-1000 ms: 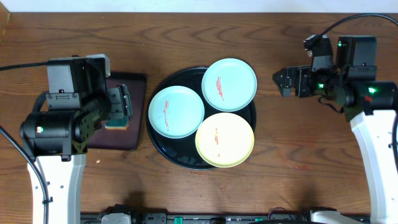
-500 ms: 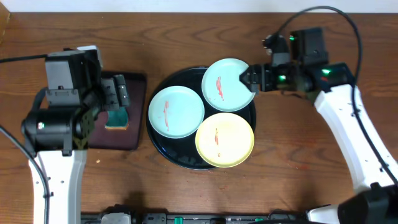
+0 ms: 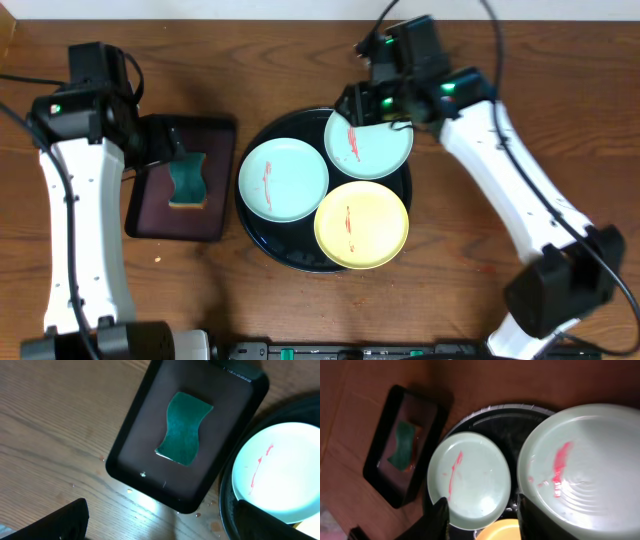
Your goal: Clean dirty plates on tray and stack at the side
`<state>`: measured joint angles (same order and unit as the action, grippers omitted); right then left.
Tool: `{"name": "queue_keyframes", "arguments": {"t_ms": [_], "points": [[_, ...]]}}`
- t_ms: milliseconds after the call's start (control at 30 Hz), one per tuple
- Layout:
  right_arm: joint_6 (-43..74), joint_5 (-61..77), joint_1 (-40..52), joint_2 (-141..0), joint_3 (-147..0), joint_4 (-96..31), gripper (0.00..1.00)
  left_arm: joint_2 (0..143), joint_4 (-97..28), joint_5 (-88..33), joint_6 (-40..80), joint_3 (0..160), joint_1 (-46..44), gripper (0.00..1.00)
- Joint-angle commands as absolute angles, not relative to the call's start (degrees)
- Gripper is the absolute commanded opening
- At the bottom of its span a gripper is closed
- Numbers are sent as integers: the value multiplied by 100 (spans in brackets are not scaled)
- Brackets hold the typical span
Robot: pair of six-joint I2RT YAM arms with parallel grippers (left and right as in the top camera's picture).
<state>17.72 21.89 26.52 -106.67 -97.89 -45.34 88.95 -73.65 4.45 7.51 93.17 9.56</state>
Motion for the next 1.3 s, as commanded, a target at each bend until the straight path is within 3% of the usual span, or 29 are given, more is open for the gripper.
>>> {"name": "queue_keyframes", "arguments": {"t_ms": [0, 367, 1267], "points": [[2150, 2075, 2912, -11078, -9900, -4497, 35, 9052, -7393, 478, 823, 9465, 974, 93], [2877, 1527, 3430, -12084, -9898, -4882, 30, 9137, -7367, 480, 823, 9463, 974, 93], [3387, 152, 3940, -12394, -9743, -4932, 30, 9137, -7279, 480, 823, 9443, 974, 93]]}}
